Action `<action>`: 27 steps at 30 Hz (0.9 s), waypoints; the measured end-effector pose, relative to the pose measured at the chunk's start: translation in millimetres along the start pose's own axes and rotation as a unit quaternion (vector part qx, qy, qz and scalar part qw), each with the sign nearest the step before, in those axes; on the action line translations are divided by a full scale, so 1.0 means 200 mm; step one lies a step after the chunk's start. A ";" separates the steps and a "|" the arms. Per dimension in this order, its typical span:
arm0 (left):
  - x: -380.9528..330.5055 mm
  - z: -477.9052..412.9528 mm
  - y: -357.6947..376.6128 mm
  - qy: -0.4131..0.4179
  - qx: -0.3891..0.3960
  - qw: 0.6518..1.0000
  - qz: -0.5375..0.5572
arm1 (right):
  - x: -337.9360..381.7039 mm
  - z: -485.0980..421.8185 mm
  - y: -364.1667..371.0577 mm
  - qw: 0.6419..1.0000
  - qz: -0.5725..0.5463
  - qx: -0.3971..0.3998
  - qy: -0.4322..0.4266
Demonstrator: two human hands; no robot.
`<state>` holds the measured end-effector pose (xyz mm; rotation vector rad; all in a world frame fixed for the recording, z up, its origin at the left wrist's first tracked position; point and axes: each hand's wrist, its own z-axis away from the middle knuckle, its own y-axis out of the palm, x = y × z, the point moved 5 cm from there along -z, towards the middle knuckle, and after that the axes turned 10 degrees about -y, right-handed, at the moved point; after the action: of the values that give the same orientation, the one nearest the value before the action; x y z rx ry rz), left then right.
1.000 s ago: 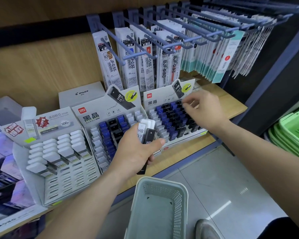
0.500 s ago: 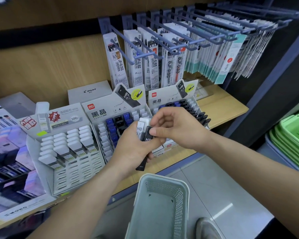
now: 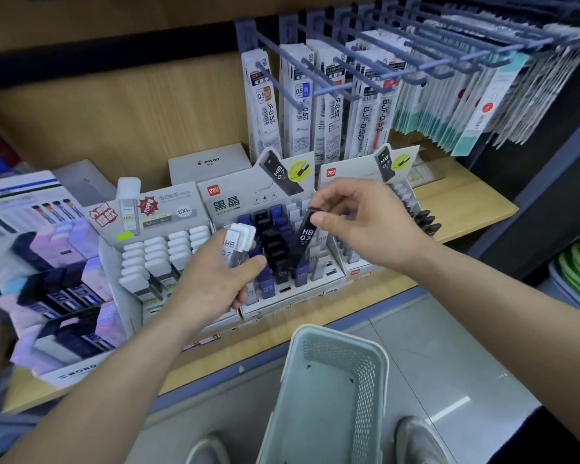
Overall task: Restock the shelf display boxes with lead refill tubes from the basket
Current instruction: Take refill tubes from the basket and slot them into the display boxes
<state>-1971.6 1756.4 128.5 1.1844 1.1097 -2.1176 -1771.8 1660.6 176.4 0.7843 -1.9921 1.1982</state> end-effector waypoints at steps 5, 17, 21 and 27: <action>0.08 0.02 -0.09 -0.003 -0.012 1.000 -0.016 | 0.02 0.03 0.17 0.985 0.138 0.087 -0.055; 0.13 0.05 -0.16 -0.016 -0.006 1.000 0.010 | -0.01 0.10 0.27 0.967 0.198 0.112 -0.117; 0.12 0.06 -0.15 -0.019 0.008 0.999 0.044 | -0.01 0.10 0.28 0.966 0.205 0.098 -0.122; 0.11 0.06 -0.14 -0.014 0.019 0.998 0.053 | -0.01 0.09 0.28 0.964 0.218 0.086 -0.126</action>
<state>-2008.3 1762.4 124.9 1.2010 0.9760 -2.0763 -1817.6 1666.3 139.6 0.6218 -2.3766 1.6080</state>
